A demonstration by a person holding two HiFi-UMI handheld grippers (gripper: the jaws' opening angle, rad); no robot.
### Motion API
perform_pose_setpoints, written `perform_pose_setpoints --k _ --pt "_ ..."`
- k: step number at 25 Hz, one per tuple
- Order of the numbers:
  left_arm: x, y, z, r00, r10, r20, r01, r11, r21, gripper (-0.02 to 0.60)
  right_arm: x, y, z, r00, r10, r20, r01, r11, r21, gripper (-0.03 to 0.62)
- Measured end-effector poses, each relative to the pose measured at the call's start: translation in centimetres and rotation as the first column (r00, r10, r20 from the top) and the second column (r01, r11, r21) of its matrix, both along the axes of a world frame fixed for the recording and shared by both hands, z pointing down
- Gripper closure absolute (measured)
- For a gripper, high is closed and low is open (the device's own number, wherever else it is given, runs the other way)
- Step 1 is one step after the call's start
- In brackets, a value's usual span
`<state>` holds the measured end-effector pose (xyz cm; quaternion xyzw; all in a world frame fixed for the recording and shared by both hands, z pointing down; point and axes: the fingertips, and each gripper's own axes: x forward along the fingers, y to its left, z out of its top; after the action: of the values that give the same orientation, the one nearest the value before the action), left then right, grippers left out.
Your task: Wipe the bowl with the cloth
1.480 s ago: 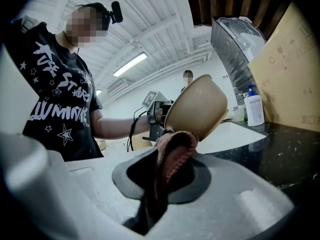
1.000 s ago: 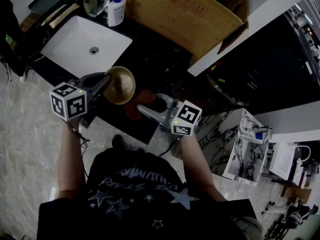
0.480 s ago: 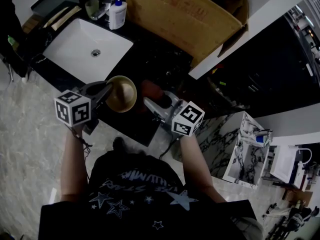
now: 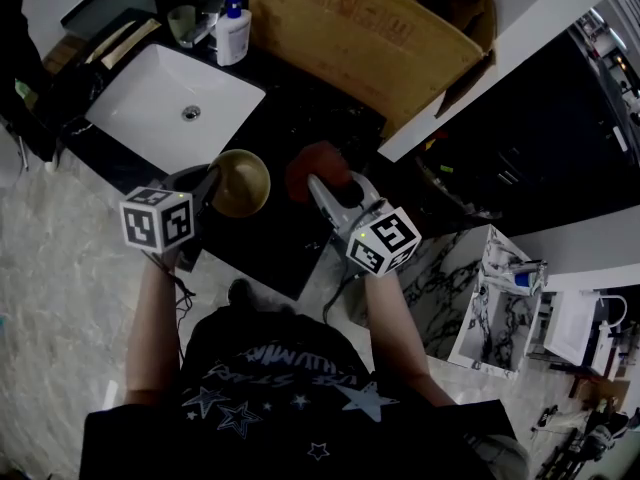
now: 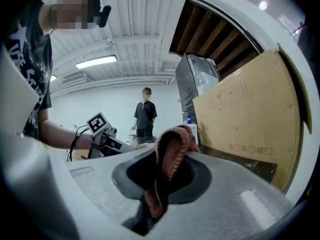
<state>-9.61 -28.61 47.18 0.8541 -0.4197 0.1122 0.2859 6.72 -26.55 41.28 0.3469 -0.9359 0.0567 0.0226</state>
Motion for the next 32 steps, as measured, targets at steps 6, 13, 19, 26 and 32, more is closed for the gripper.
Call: perform_pose_setpoints --k 6,13,19,26,32 --pt "1.1 -2.0 1.6 0.998 0.008 0.062 -0.004 0.998 -0.064 0.563 0.6 -0.9 0.0 0.999 0.044 -0.021 -0.044 0.999 -0.002 0.545" --pt "1.4 -4.8 3.1 0.997 0.008 0.077 0.002 0.992 -0.128 0.563 1.3 -2.3 0.2 0.995 0.091 -0.029 -0.091 0.996 -0.005 0.545" --pt "1.8 -6.6 3.7 0.996 0.025 0.082 -0.012 0.987 -0.16 0.563 1.9 -3.3 0.4 0.992 0.126 -0.027 -0.127 0.992 -0.017 0.545" --pt "2.2 -7.1 4.2 0.994 0.038 0.099 -0.02 0.984 -0.179 0.562 1.8 -3.8 0.6 0.99 0.139 -0.018 -0.14 0.99 -0.025 0.545" --pt "2.8 -7.4 3.9 0.997 0.039 0.069 -0.027 0.986 -0.164 0.561 1.8 -3.9 0.9 0.991 0.129 -0.028 -0.13 0.991 -0.034 0.545"
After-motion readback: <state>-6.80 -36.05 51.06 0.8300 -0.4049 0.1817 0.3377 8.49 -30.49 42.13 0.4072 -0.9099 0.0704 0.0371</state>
